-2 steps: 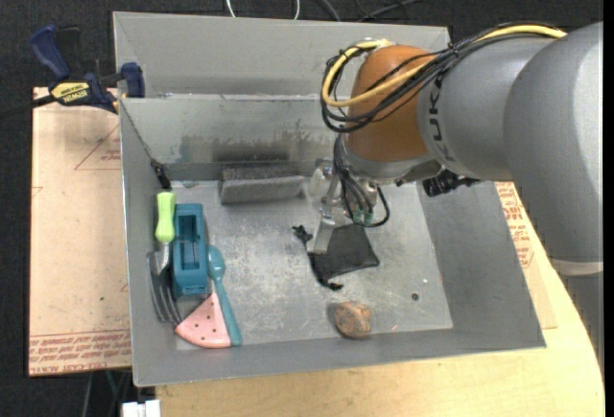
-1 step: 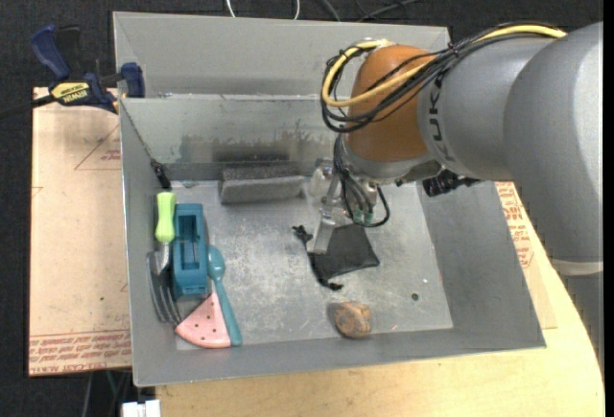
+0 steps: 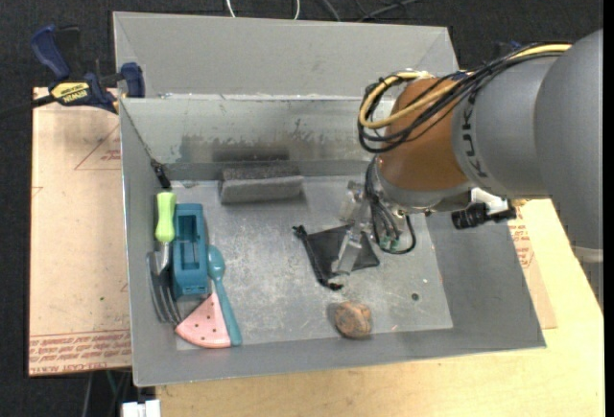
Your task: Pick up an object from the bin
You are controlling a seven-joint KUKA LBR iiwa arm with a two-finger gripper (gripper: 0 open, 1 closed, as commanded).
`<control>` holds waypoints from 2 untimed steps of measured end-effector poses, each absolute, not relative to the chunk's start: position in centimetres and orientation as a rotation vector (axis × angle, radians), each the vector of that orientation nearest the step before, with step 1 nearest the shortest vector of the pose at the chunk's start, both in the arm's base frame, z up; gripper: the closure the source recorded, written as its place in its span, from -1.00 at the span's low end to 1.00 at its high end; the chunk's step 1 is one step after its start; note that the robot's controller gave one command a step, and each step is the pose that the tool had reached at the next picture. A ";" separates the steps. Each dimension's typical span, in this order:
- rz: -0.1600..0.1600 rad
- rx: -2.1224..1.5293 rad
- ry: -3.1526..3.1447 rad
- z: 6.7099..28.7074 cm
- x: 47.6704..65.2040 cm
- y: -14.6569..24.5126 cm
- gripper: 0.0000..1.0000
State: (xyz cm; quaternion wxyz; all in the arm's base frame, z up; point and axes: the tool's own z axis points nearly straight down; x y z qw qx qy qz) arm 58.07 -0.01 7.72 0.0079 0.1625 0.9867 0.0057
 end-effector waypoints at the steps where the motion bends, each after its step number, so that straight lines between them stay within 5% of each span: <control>1: 0.015 0.042 3.122 8.0 55.5 -0.6 1.00; 2: 0.015 0.043 3.122 8.0 55.5 -0.6 1.00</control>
Offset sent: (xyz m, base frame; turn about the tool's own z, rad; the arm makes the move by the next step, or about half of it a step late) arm 0.0000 0.0000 0.0000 0.0000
